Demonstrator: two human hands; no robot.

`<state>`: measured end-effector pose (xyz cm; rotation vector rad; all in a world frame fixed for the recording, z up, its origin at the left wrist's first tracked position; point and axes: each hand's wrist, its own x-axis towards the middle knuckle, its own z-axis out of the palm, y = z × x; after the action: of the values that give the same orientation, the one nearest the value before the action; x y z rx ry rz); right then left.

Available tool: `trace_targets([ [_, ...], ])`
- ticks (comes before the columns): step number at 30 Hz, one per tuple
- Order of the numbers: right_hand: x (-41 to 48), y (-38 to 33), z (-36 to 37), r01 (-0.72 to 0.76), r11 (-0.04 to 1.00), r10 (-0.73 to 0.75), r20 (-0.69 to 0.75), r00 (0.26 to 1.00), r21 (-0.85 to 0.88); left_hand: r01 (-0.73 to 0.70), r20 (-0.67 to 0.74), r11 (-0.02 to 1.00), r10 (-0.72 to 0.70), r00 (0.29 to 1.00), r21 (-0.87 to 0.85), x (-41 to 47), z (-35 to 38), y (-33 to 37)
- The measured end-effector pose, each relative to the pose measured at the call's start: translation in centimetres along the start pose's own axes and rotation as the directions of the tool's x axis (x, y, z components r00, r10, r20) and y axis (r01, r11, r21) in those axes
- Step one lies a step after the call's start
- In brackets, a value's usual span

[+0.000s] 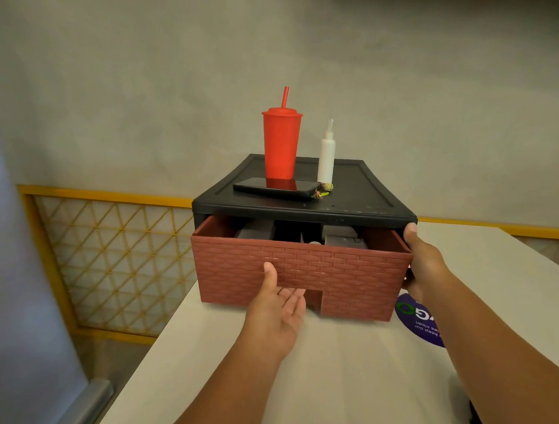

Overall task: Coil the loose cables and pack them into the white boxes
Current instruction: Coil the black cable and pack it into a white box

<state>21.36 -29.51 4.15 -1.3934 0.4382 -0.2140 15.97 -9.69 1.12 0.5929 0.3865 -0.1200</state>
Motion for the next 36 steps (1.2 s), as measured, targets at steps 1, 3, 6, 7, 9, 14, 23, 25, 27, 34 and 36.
trace_targets([
  [1,0.0,-0.1,0.0,-0.007,1.000,0.007,0.013,1.000,0.009,-0.006,-0.002,1.000,0.006,1.000,-0.004,0.0,-0.1,-0.2],
  [3,-0.1,-0.3,-0.1,-0.020,0.999,0.019,0.034,0.999,0.035,-0.011,0.008,1.000,0.011,1.000,-0.019,-0.3,-0.3,-0.5],
  [6,-0.5,-0.6,-0.2,-0.044,0.998,0.042,0.052,0.998,0.036,-0.014,0.027,0.998,0.016,1.000,-0.062,-1.2,-1.0,-0.9],
  [7,-0.8,-0.7,-0.1,-0.039,0.999,0.038,0.055,0.998,0.028,-0.019,0.029,0.997,0.021,0.999,-0.071,-1.8,-1.2,-1.0],
  [9,-1.2,-1.0,-0.2,-0.017,0.999,0.019,0.056,0.998,-0.045,-0.029,0.031,0.997,0.031,0.999,-0.069,-3.1,-1.7,-1.3],
  [14,-1.4,-1.5,-0.5,0.040,0.965,-0.044,-0.010,0.999,-0.257,-0.005,0.000,0.999,0.005,1.000,-0.052,-6.9,-2.9,-1.7],
  [23,-3.5,-1.9,-0.4,0.016,0.976,-0.022,-0.023,0.999,-0.219,0.017,-0.023,0.999,-0.018,1.000,-0.049,-12.6,-5.9,-2.4],
  [25,-4.1,-2.0,-0.5,0.000,0.981,-0.003,-0.012,1.000,-0.194,0.023,-0.068,1.000,-0.021,0.997,0.021,-13.2,-6.2,-2.3],
  [27,-5.1,-2.1,-0.6,-0.005,0.982,0.005,0.000,1.000,-0.187,0.042,-0.131,0.986,-0.020,0.991,0.162,-13.7,-6.5,-2.0],
  [34,-8.9,-1.6,-2.3,-0.096,0.990,0.104,0.081,0.991,-0.103,0.092,-0.093,0.878,-0.054,0.994,0.470,-16.3,-6.6,0.1],
  [36,-10.4,-1.4,-2.8,-0.097,0.991,0.108,0.118,0.987,-0.097,0.061,-0.075,0.836,-0.024,0.997,0.545,-17.1,-6.3,0.4],
])
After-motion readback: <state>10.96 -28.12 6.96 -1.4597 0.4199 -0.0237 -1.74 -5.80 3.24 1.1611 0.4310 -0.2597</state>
